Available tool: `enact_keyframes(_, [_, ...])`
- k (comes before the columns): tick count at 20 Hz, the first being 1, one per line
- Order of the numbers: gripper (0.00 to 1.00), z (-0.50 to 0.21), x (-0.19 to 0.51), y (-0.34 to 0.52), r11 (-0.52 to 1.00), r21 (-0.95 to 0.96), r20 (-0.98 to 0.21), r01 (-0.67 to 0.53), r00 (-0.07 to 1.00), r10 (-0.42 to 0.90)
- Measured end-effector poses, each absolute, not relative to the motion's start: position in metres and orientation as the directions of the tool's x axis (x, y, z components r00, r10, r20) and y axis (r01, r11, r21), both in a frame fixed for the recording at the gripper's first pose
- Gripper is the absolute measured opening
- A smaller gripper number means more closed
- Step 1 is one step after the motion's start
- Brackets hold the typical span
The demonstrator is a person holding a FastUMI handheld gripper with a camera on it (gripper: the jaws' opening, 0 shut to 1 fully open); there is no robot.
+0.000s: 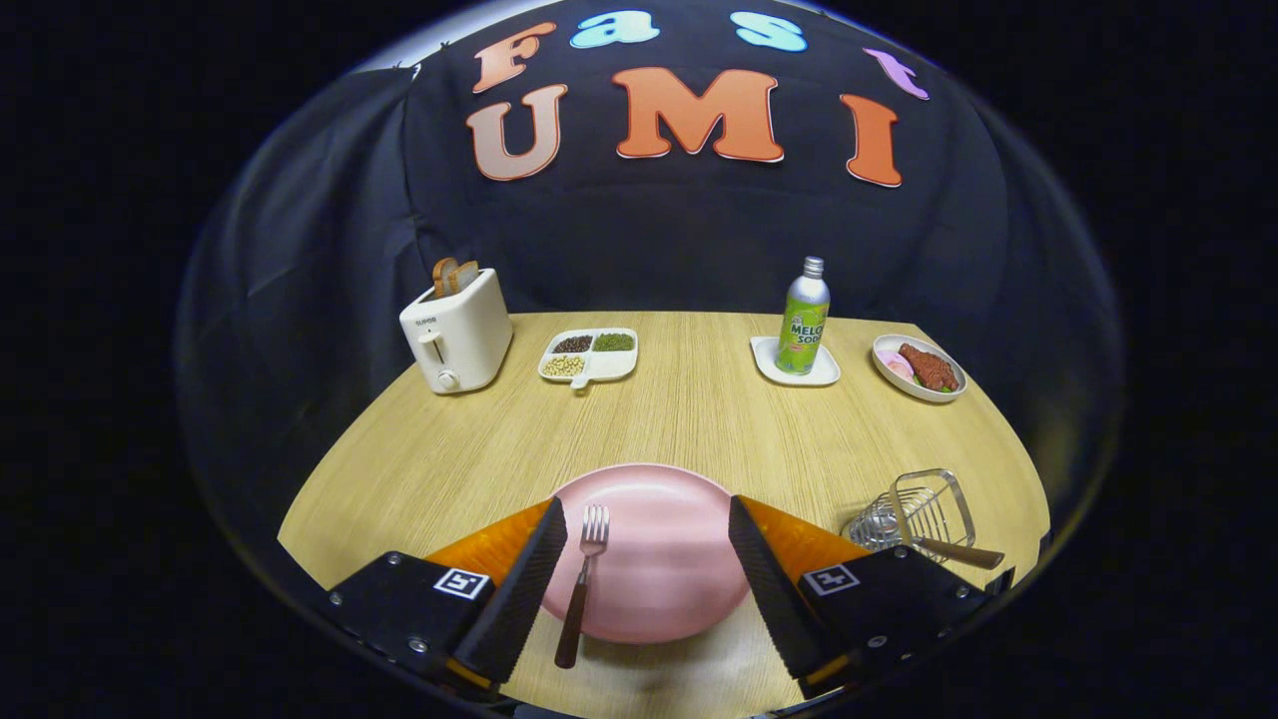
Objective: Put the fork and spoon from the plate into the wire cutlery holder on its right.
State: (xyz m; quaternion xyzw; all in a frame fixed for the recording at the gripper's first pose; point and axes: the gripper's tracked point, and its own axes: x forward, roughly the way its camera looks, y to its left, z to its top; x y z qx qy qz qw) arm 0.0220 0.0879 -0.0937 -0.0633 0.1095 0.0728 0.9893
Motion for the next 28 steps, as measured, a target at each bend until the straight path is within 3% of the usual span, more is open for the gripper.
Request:
enact_keyframes(12, [0.98, -0.178, 0.037, 0.124, 0.958, -0.151, -0.383, -0.242, 0.908, 0.169])
enact_keyframes(15, [0.85, -0.195, 0.042, 0.128, 0.967, -0.097, -0.429, -0.237, 0.887, 0.174])
enact_keyframes(20, [0.75, -0.204, 0.046, 0.126, 0.974, -0.088, -0.453, -0.207, 0.88, 0.146])
enact_keyframes(22, [0.59, -0.211, 0.049, 0.126, 0.974, -0.098, -0.473, -0.203, 0.871, 0.134])
enact_keyframes(23, [0.41, -0.212, 0.046, 0.126, 0.974, -0.104, -0.478, -0.202, 0.869, 0.129])
enact_keyframes(24, [0.31, -0.215, 0.05, 0.126, 0.974, -0.111, -0.478, -0.198, 0.87, 0.122])
enact_keyframes(25, [0.11, -0.21, 0.045, 0.125, 0.975, -0.112, -0.478, -0.192, 0.871, 0.117])
enact_keyframes(28, [0.05, -0.21, 0.043, 0.122, 0.974, -0.12, -0.489, -0.19, 0.865, 0.109])
